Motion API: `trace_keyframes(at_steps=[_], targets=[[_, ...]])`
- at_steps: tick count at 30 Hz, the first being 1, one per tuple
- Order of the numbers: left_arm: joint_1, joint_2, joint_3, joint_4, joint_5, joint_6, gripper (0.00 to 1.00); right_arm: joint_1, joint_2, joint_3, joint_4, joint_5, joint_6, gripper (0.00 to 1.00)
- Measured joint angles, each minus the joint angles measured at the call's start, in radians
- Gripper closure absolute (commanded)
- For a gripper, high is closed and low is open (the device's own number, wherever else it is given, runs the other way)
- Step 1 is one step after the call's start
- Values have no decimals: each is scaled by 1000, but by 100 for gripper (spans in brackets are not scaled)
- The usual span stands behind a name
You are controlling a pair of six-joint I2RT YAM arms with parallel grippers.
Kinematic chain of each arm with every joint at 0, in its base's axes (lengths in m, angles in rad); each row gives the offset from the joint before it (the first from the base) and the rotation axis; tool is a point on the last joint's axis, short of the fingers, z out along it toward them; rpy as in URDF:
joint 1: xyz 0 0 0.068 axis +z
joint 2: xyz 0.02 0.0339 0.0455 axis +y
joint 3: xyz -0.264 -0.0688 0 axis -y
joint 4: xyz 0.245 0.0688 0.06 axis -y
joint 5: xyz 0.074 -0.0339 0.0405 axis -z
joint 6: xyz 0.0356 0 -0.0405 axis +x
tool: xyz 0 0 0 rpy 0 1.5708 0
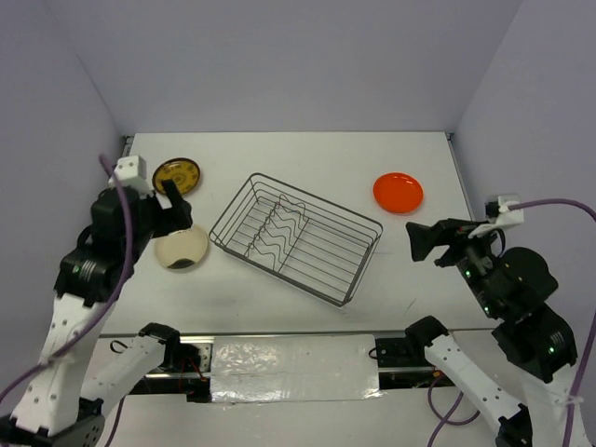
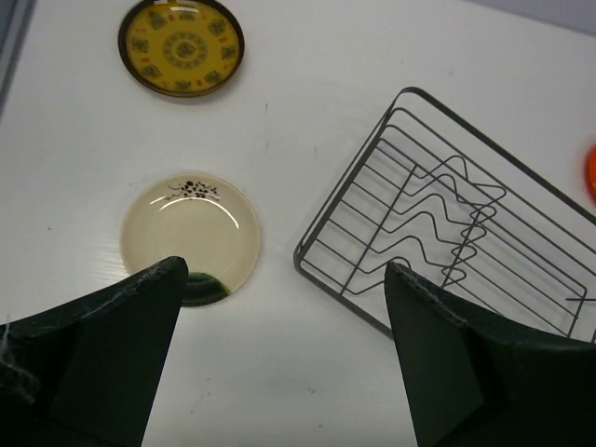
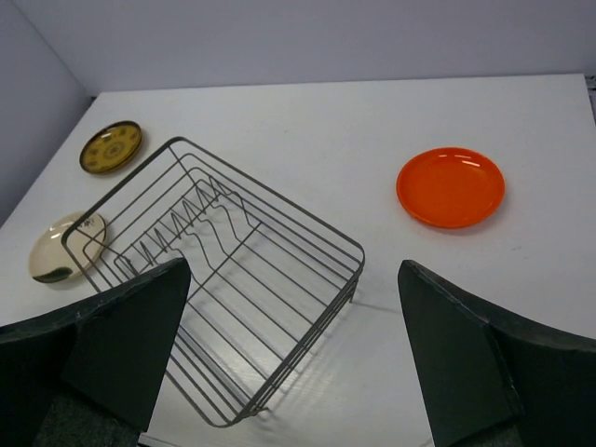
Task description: Unload the plates from the dish rack
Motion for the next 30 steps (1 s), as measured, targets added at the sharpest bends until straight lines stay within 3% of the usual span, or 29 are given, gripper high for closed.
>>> trace_keyframes(at_steps=[7,16,30], targets=[[0,-317,5,-134,-68,44,0,0,-107,89,-148,19,-4,0],[0,-549,10,-316,-176,33,1,0,-195,74,-246,47,-3,0],[0,-579,70,-381,-238,37,1,0,-196,21,-249,31,14,0]])
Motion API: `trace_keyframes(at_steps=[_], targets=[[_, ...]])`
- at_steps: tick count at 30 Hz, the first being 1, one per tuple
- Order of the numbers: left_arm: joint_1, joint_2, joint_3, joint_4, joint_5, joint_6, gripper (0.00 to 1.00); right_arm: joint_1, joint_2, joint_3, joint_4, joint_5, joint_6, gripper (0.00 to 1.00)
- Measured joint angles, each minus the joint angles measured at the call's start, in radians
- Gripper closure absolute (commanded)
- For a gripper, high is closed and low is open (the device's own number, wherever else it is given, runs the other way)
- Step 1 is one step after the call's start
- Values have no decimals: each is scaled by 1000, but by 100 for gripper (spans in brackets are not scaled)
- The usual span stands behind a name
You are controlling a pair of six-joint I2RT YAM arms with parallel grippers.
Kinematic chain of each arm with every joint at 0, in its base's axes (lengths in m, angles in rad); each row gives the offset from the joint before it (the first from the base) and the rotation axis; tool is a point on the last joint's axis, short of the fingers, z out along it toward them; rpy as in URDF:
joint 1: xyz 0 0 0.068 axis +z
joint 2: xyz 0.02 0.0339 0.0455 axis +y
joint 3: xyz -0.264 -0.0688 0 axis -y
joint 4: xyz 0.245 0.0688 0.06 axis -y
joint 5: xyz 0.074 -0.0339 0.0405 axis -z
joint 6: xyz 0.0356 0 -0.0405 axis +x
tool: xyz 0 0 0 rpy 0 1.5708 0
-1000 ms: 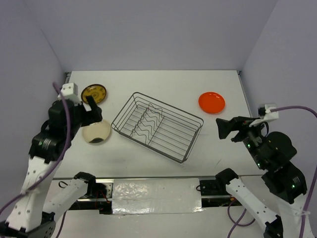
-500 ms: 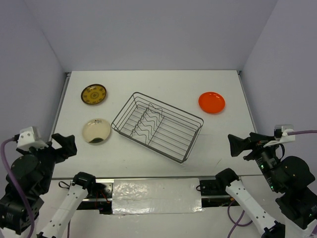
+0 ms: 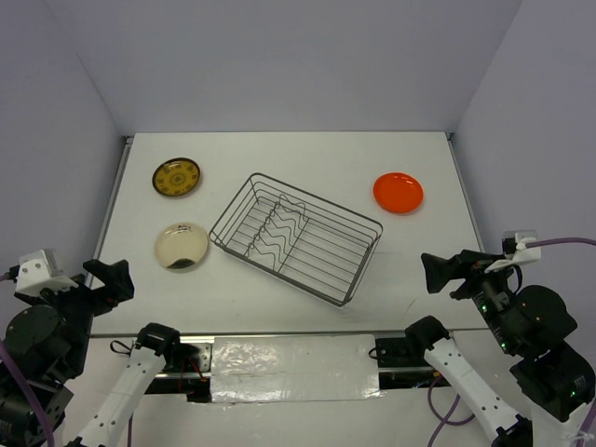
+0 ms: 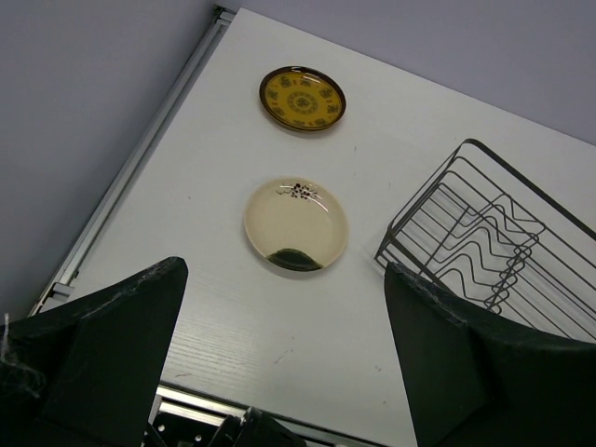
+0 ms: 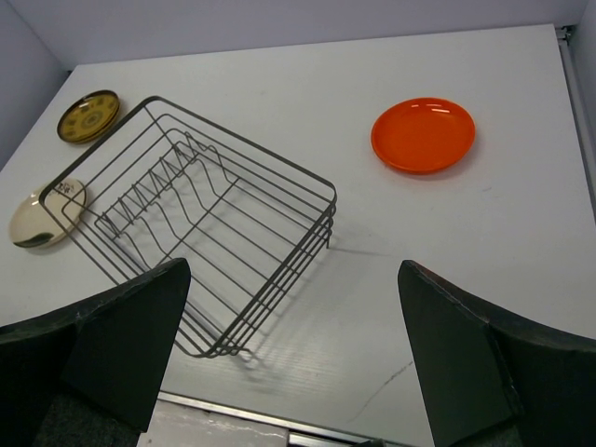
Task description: Unload the plates from the dish rack
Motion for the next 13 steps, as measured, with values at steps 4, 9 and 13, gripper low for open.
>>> trace_keyframes(at_steps=[4,9,13], targets=[[0,0,0,0,4,0,0,0,0,-6,1,0,2,0],[0,-3,-9,6,15,0,1,0,1,-12,2,-5,6,0],[0,-6,-31,13,15,-1,0,0,8,-13,5,-15,12,0]])
